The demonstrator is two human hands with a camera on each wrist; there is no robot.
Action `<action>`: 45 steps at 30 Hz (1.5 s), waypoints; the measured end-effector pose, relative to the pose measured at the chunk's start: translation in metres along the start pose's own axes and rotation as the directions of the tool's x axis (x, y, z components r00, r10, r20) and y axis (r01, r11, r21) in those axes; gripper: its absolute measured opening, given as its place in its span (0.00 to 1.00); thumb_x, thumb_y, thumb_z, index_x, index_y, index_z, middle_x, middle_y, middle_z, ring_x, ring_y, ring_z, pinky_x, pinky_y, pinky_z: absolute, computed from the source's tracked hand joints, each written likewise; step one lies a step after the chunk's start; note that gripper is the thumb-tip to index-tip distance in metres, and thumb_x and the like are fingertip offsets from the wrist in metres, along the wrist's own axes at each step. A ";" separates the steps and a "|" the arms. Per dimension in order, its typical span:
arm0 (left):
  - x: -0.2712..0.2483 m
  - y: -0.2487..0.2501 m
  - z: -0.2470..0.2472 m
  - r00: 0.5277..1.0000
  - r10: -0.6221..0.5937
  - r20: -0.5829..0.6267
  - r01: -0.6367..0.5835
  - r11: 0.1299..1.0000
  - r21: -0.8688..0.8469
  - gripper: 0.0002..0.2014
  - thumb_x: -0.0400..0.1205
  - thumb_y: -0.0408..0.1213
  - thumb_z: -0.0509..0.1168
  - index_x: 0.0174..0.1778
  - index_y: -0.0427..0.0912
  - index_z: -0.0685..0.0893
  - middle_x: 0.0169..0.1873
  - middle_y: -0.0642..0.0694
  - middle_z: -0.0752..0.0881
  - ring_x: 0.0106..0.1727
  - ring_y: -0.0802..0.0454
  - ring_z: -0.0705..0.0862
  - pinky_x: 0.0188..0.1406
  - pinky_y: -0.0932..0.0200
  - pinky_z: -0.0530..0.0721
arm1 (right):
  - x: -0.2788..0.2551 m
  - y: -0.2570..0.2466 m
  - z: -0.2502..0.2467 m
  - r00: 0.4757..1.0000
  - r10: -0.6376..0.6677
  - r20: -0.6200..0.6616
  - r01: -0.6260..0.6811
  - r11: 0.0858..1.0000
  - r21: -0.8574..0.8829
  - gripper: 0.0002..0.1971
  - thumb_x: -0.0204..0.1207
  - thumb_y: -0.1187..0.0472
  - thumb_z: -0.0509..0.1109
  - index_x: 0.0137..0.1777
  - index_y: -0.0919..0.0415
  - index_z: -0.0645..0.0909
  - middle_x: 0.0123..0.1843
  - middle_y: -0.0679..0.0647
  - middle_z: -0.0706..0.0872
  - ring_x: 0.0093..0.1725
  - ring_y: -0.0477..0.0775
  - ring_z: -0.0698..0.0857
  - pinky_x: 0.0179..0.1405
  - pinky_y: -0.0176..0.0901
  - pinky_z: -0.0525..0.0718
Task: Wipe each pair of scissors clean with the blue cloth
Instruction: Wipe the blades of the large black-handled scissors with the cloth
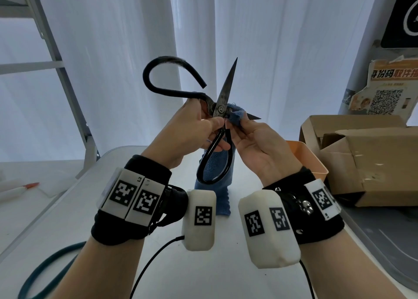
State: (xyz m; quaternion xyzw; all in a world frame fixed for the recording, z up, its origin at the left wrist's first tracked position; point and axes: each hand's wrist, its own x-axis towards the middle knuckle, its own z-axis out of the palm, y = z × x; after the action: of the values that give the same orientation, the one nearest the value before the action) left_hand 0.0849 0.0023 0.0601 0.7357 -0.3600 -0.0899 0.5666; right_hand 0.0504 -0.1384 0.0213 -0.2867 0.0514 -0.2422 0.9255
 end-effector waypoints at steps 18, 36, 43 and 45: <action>-0.002 0.002 -0.007 1.000 -0.020 -0.001 0.020 0.998 -0.059 0.07 0.88 0.29 0.62 0.60 0.32 0.74 0.44 0.34 0.86 0.37 0.42 0.93 0.38 0.52 0.93 | 0.007 -0.005 -0.006 0.996 -0.084 -0.005 0.084 0.996 -0.044 0.18 0.74 0.70 0.73 0.64 0.67 0.77 0.45 0.59 0.86 0.41 0.51 0.89 0.37 0.35 0.90; -0.004 0.003 -0.013 1.000 -0.025 0.001 0.025 0.997 -0.067 0.02 0.88 0.28 0.62 0.54 0.35 0.74 0.42 0.36 0.86 0.35 0.43 0.93 0.37 0.54 0.92 | 0.009 -0.008 -0.011 0.993 -0.113 -0.017 0.113 0.994 0.001 0.11 0.80 0.73 0.68 0.61 0.71 0.79 0.47 0.63 0.87 0.41 0.55 0.91 0.38 0.40 0.92; -0.005 0.003 -0.016 0.999 -0.036 0.006 0.036 0.997 -0.071 0.05 0.88 0.28 0.62 0.58 0.34 0.75 0.44 0.34 0.85 0.36 0.43 0.93 0.38 0.54 0.92 | 0.011 -0.012 -0.013 0.987 -0.140 -0.072 0.138 0.990 -0.040 0.16 0.73 0.69 0.75 0.60 0.68 0.79 0.41 0.57 0.87 0.34 0.48 0.91 0.33 0.33 0.87; -0.005 0.004 -0.017 0.999 -0.032 0.007 0.033 0.997 -0.066 0.04 0.88 0.28 0.62 0.57 0.33 0.75 0.45 0.34 0.86 0.37 0.43 0.93 0.39 0.53 0.93 | 0.009 -0.011 -0.011 0.988 -0.134 -0.080 0.130 0.990 -0.053 0.13 0.74 0.68 0.75 0.57 0.68 0.81 0.41 0.57 0.87 0.35 0.48 0.90 0.32 0.32 0.86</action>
State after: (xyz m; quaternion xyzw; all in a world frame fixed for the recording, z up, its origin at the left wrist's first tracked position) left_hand 0.0882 0.0183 0.0682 0.7220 -0.3464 -0.1130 0.5882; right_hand 0.0507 -0.1565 0.0187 -0.3009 0.0765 -0.3134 0.8974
